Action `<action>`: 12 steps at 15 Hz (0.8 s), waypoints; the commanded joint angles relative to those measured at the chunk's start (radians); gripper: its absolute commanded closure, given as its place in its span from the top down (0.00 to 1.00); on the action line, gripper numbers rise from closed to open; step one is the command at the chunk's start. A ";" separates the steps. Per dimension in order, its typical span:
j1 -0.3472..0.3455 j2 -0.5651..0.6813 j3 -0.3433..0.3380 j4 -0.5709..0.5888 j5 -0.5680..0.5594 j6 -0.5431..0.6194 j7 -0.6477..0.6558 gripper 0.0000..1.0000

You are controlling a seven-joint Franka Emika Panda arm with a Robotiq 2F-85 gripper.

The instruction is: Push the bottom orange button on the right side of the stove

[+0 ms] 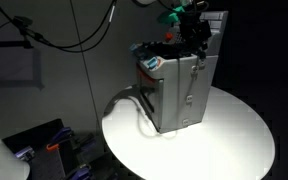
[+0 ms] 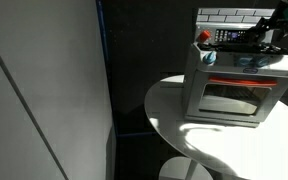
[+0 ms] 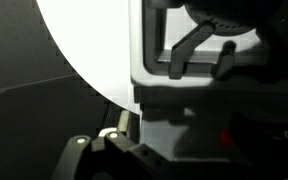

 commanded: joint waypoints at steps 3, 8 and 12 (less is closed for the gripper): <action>0.009 0.032 -0.012 0.058 -0.010 -0.023 0.033 1.00; 0.011 0.042 -0.018 0.063 -0.022 -0.012 0.052 1.00; 0.012 0.054 -0.024 0.072 -0.028 -0.009 0.068 1.00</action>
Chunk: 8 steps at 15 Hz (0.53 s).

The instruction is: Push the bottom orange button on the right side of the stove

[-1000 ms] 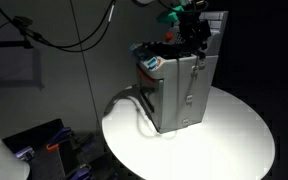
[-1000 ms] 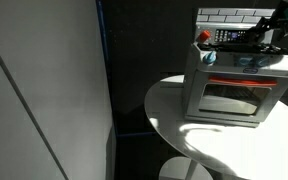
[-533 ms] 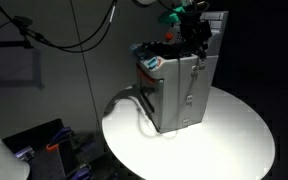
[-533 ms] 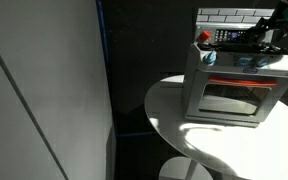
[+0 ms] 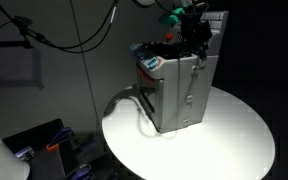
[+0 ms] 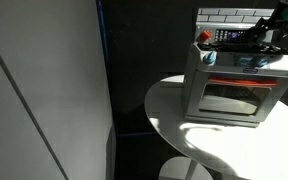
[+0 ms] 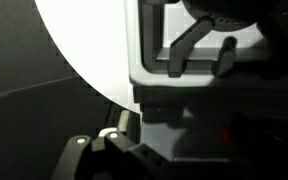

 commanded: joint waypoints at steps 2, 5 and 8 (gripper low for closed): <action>0.012 0.042 -0.023 0.060 -0.028 -0.009 0.042 1.00; 0.013 0.029 -0.023 0.050 -0.024 -0.014 0.032 1.00; 0.013 0.008 -0.018 0.038 -0.016 -0.033 0.015 1.00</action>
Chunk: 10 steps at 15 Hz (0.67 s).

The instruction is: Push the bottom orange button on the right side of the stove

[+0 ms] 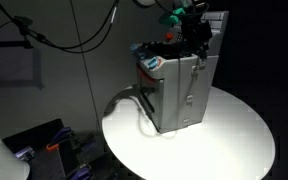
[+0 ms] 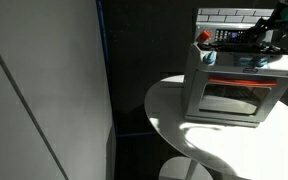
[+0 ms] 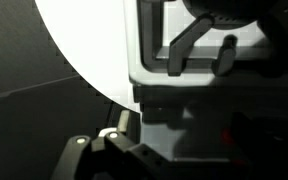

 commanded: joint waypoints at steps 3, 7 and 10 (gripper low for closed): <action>-0.001 -0.022 -0.001 0.014 0.004 -0.055 -0.019 1.00; -0.016 -0.061 0.014 -0.004 0.047 -0.119 -0.078 1.00; -0.033 -0.088 0.027 -0.012 0.111 -0.200 -0.154 1.00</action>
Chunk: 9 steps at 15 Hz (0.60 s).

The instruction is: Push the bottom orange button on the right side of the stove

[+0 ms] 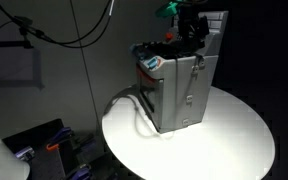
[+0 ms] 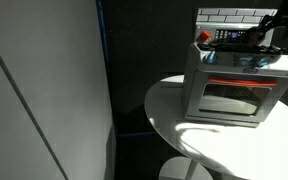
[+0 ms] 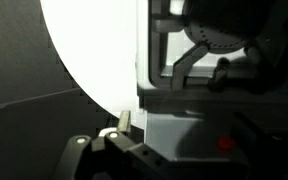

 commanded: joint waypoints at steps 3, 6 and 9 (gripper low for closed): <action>-0.045 -0.064 0.029 -0.017 0.132 -0.174 -0.168 1.00; -0.052 -0.091 0.025 -0.021 0.150 -0.284 -0.208 1.00; -0.053 -0.130 0.022 -0.030 0.138 -0.392 -0.219 1.00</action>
